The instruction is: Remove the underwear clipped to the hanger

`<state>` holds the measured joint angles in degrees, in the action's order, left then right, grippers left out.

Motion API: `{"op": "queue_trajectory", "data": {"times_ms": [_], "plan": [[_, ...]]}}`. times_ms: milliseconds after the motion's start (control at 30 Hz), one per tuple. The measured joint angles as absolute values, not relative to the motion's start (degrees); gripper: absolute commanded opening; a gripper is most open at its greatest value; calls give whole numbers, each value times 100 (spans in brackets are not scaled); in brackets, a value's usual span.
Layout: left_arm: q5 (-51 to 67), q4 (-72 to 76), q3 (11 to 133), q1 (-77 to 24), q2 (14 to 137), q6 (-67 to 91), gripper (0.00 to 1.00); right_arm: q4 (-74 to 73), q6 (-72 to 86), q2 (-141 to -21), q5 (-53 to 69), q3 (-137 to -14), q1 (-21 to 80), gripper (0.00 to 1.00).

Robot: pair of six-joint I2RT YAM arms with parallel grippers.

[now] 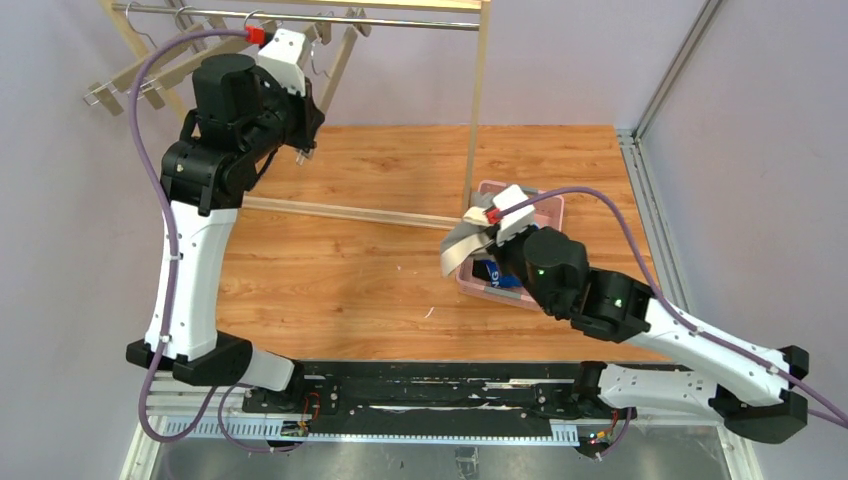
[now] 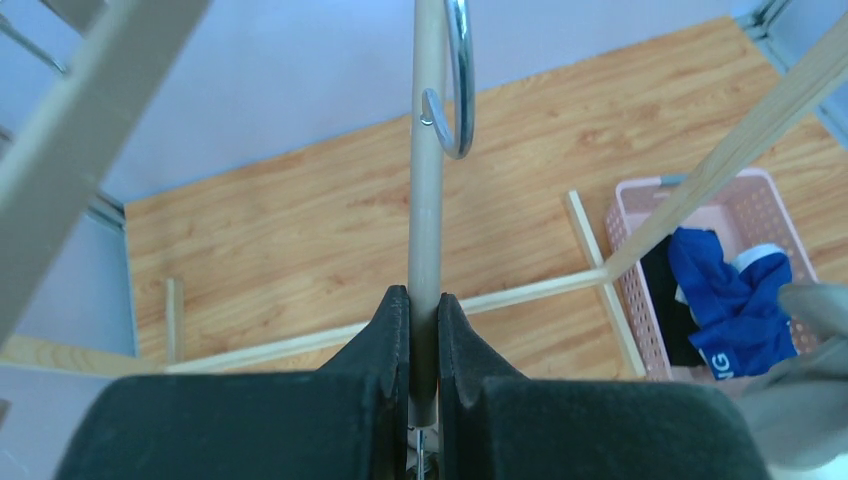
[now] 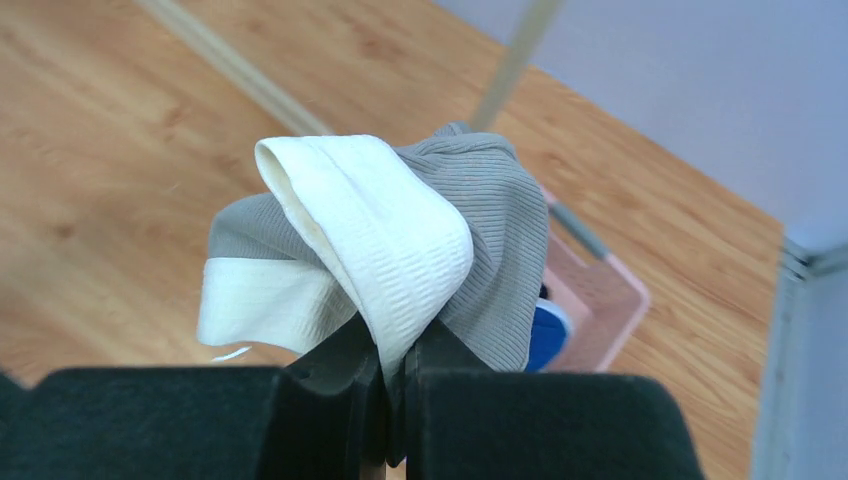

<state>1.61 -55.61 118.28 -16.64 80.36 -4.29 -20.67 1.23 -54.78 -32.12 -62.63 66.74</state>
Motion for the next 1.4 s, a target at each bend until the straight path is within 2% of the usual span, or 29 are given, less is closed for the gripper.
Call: {"op": "queue_trajectory", "data": {"times_ms": [200, 533, 900, 1400], "plan": [[318, -5568, 12759, -1619, 8482, -425, 0, -2025, -438, -5037, -3924, -6313, 5920, 0], [447, -5581, 12964, -1531, 8943, -379, 0, -1608, -624, -4952, -3629, -5570, 4143, 0], [545, -5306, 12997, -1393, 9043, -224, 0, -1525, -475, -5096, -3181, -5247, 3848, 0], [668, -5107, 13039, -1315, 9168, -165, 0, -1302, -248, -5927, -2853, -4950, 3446, 0]]}}
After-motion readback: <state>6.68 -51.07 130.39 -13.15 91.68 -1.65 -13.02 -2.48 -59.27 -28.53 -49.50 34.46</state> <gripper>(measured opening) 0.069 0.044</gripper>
